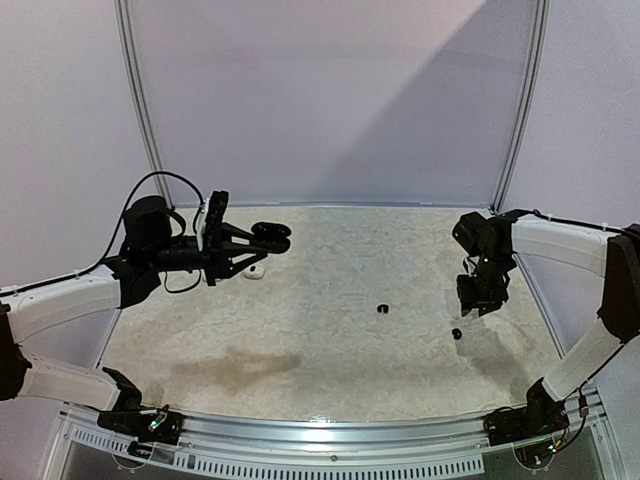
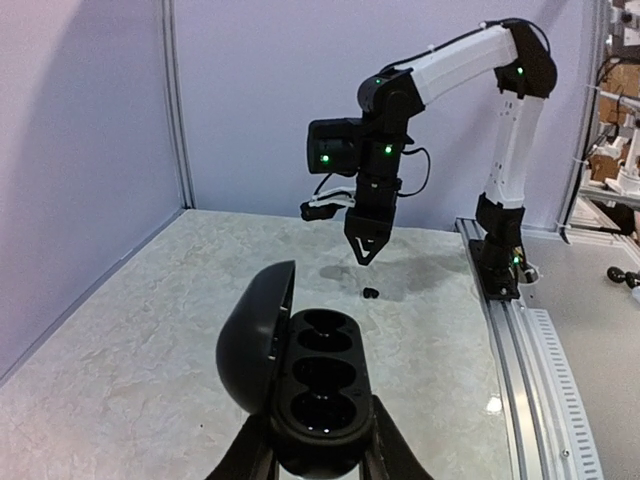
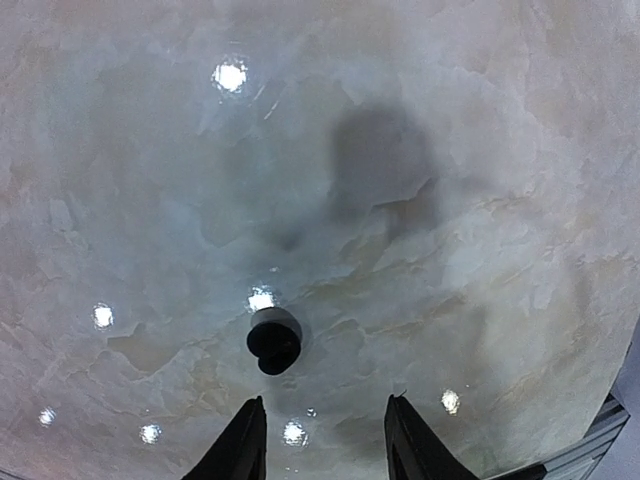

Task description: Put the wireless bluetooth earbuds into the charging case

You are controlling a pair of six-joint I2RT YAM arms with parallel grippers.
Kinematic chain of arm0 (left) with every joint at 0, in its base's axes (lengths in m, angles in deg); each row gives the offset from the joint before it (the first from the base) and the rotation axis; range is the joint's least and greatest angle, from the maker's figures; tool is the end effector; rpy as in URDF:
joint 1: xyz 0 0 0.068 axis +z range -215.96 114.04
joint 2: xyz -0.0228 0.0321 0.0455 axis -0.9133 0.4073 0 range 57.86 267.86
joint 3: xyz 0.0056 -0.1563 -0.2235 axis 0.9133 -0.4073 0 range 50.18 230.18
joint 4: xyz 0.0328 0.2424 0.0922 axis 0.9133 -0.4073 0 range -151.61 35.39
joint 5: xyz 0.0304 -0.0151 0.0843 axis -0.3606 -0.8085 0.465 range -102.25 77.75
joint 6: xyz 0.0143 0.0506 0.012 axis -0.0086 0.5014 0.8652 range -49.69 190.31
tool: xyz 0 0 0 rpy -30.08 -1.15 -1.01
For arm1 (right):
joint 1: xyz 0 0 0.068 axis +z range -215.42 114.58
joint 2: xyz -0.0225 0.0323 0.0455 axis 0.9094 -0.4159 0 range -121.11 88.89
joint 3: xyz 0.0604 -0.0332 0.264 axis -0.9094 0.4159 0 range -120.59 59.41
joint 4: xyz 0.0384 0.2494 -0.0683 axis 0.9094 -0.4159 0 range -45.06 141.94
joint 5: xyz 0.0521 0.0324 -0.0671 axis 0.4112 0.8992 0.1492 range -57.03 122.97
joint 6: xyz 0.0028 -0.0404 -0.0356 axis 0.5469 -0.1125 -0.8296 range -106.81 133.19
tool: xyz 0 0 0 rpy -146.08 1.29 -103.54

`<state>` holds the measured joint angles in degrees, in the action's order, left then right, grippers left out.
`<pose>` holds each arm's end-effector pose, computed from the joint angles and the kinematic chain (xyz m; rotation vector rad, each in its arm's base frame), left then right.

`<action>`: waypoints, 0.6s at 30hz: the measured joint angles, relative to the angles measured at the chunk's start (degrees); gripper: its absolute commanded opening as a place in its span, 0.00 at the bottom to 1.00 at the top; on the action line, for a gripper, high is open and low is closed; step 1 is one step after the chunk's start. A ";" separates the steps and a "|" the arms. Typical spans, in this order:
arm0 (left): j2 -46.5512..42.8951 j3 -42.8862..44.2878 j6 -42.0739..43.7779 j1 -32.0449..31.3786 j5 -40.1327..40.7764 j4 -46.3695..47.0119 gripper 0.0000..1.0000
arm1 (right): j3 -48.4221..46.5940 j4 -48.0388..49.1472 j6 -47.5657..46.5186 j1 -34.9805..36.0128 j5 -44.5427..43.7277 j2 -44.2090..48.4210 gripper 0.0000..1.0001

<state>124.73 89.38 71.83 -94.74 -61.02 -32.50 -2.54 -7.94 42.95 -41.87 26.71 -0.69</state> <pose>0.2134 -0.1478 0.2862 1.0634 1.3855 -1.0570 0.2470 0.1035 0.2078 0.1689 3.0468 -0.1193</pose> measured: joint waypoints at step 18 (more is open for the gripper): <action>3.34 -4.68 10.32 -2.45 -12.41 7.13 0.00 | 6.27 3.89 -3.63 -3.54 2.34 2.51 0.29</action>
<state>128.07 84.70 82.15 -97.18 -73.43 -25.37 3.73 -4.05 39.32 -45.41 29.04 1.83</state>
